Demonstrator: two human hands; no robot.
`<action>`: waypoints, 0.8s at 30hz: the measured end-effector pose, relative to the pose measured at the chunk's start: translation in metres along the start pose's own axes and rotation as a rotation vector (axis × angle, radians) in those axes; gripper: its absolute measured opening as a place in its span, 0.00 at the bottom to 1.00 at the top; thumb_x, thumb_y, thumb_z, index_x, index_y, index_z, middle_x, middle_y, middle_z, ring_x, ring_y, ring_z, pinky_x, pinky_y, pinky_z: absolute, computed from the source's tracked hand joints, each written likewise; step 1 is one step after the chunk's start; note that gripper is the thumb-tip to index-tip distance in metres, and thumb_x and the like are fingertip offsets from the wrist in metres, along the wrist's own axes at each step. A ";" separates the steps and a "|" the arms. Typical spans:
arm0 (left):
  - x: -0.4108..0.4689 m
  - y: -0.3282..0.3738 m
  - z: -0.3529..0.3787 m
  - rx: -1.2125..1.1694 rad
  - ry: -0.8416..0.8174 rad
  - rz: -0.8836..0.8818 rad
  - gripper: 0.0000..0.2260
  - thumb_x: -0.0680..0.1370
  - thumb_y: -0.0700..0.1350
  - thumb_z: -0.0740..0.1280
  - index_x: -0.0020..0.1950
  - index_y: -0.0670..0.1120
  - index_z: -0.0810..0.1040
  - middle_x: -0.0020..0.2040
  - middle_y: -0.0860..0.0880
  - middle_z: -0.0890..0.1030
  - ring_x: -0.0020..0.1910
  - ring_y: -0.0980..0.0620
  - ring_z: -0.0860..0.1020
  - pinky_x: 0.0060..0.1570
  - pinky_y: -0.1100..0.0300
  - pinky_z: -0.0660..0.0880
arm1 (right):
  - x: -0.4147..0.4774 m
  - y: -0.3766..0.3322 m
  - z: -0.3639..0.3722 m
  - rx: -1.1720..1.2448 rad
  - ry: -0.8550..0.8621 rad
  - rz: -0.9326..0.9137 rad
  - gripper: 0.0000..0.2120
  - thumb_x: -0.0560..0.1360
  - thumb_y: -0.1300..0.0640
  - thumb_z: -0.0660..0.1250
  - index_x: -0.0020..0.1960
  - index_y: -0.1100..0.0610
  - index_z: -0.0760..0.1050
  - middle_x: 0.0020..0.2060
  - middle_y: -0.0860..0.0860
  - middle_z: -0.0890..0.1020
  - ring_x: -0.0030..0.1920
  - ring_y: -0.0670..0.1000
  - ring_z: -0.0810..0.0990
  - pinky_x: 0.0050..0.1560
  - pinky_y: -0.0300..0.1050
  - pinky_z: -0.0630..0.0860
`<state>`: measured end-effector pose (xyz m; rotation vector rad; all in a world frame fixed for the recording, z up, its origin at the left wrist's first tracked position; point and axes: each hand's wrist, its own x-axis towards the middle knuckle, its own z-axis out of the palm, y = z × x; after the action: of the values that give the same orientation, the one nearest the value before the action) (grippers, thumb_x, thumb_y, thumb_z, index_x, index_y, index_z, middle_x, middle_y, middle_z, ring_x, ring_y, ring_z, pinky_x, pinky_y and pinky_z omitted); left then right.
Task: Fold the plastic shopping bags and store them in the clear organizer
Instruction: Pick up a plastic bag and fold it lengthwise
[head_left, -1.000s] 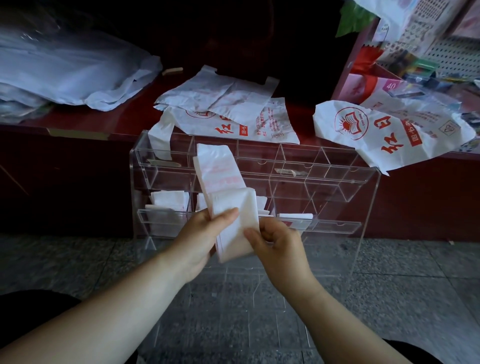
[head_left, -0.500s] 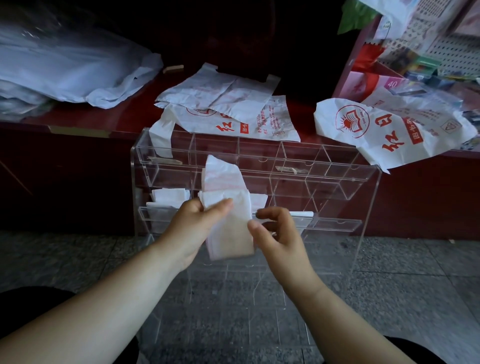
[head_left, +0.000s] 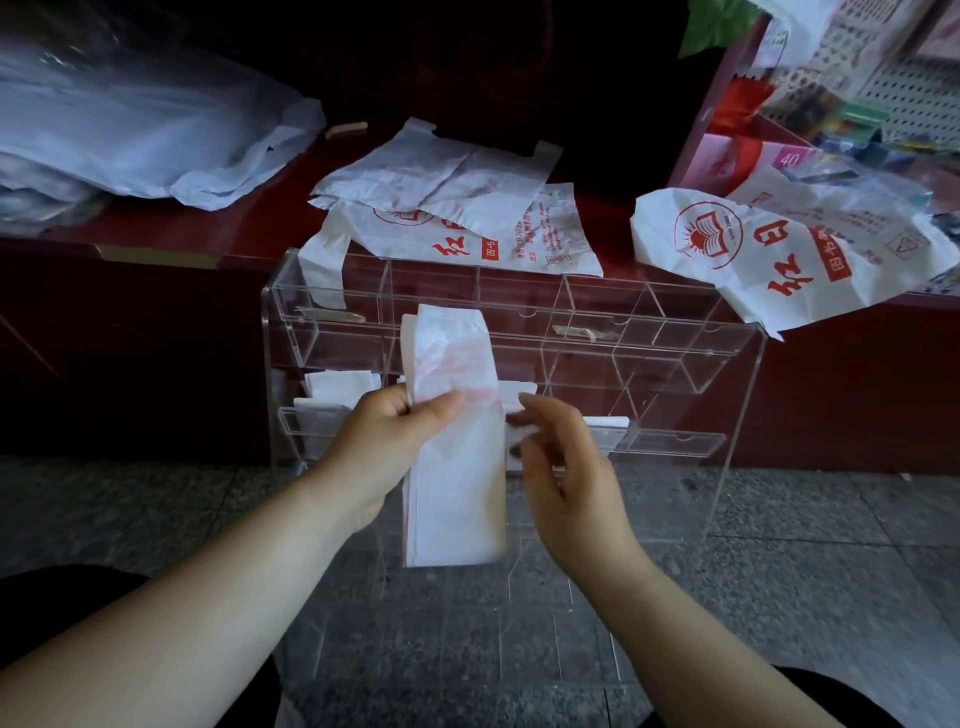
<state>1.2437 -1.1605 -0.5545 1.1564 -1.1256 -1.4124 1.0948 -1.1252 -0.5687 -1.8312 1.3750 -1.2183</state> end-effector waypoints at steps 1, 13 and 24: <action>0.000 0.001 -0.001 0.001 -0.018 -0.001 0.10 0.76 0.41 0.64 0.39 0.50 0.83 0.37 0.59 0.84 0.42 0.61 0.81 0.48 0.67 0.75 | 0.002 0.004 -0.002 -0.172 0.019 -0.153 0.16 0.74 0.63 0.55 0.57 0.48 0.69 0.54 0.46 0.77 0.50 0.41 0.74 0.53 0.32 0.70; -0.004 -0.001 0.001 -0.065 -0.109 -0.209 0.07 0.75 0.39 0.63 0.43 0.45 0.81 0.37 0.49 0.84 0.39 0.53 0.80 0.42 0.61 0.77 | 0.005 0.016 0.002 -0.329 0.109 -0.537 0.15 0.66 0.55 0.70 0.52 0.51 0.75 0.46 0.46 0.83 0.50 0.49 0.73 0.48 0.45 0.70; -0.007 -0.003 0.010 -0.284 -0.297 -0.251 0.19 0.72 0.56 0.56 0.53 0.48 0.78 0.48 0.45 0.82 0.45 0.51 0.80 0.42 0.59 0.78 | 0.003 0.000 -0.001 0.108 0.120 0.158 0.10 0.70 0.55 0.69 0.31 0.45 0.75 0.30 0.35 0.78 0.35 0.40 0.74 0.43 0.39 0.69</action>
<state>1.2345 -1.1521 -0.5556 0.9269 -0.9592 -1.9193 1.0940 -1.1282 -0.5669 -1.5679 1.4591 -1.3102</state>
